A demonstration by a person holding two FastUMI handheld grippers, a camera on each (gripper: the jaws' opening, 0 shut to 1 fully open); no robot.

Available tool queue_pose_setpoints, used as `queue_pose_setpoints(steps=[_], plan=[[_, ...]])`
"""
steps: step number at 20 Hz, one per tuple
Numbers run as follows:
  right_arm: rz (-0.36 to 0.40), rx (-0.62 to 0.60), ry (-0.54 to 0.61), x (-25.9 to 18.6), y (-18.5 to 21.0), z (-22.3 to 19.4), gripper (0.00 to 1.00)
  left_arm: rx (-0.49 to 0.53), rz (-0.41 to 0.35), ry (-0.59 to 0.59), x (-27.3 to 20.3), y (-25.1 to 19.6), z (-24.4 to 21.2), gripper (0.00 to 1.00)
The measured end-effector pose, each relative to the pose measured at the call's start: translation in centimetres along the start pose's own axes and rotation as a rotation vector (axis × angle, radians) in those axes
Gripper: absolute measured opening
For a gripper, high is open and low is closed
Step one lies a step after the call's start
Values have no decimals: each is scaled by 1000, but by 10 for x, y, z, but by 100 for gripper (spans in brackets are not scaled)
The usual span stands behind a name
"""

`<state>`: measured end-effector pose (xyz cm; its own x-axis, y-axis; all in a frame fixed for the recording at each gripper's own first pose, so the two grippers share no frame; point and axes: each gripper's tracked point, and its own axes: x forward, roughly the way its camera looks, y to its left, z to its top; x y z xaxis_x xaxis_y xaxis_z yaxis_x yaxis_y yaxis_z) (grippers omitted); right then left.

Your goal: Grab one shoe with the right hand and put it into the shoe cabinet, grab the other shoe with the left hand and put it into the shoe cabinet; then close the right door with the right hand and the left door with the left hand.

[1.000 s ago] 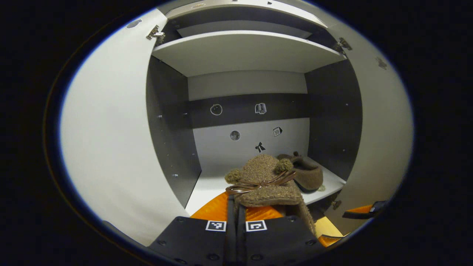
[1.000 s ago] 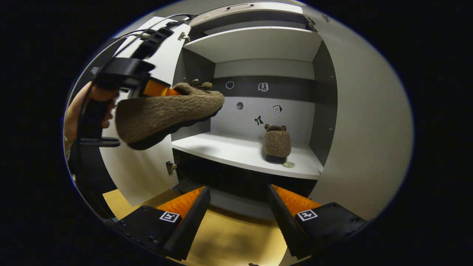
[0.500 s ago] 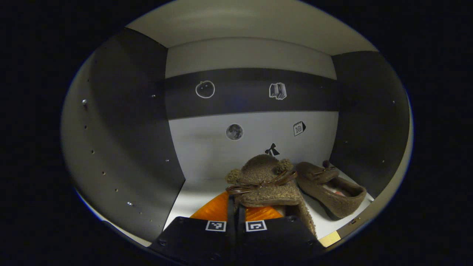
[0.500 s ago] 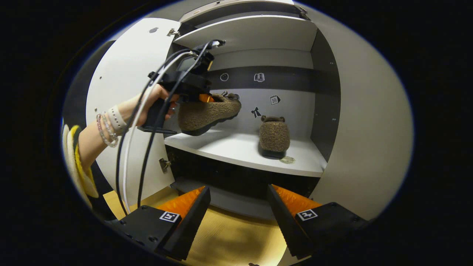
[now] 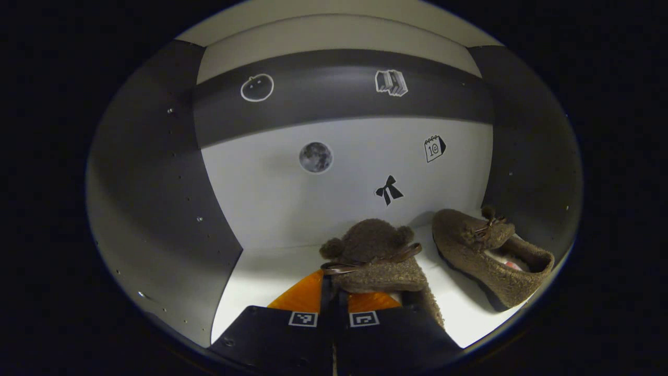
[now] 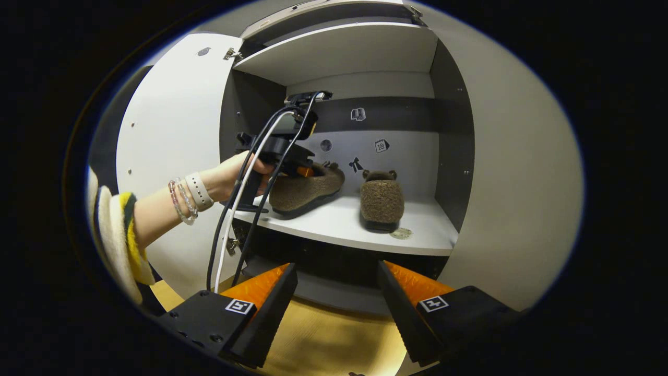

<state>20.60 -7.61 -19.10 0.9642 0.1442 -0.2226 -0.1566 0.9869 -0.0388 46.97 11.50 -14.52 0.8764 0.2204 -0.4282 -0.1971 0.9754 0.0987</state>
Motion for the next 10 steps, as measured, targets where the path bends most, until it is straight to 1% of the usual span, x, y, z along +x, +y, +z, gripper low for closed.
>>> queue_pose_setpoints(steps=[1,3,5,6,7,8,9,10], plan=[[-4,-1,6,0,-2,-2,99,1,5,6,2,2,-2,9],[-13,11,13,0,-7,-4,99,9,-3,1,3,2,-2,14],[-18,16,13,1,-9,-4,98,33,-2,-19,-2,3,4,22],[-17,8,5,1,-9,-2,99,45,-1,-31,-6,5,6,35],[-14,-4,1,1,-9,-1,99,53,-18,-45,-11,3,9,47],[-10,-14,-2,0,-8,-1,99,61,-12,-52,-16,6,10,61],[-7,-20,-7,0,-7,1,99,61,-15,-63,-23,8,10,66],[-4,-23,-13,0,-6,3,99,61,-12,-79,-30,11,11,75]])
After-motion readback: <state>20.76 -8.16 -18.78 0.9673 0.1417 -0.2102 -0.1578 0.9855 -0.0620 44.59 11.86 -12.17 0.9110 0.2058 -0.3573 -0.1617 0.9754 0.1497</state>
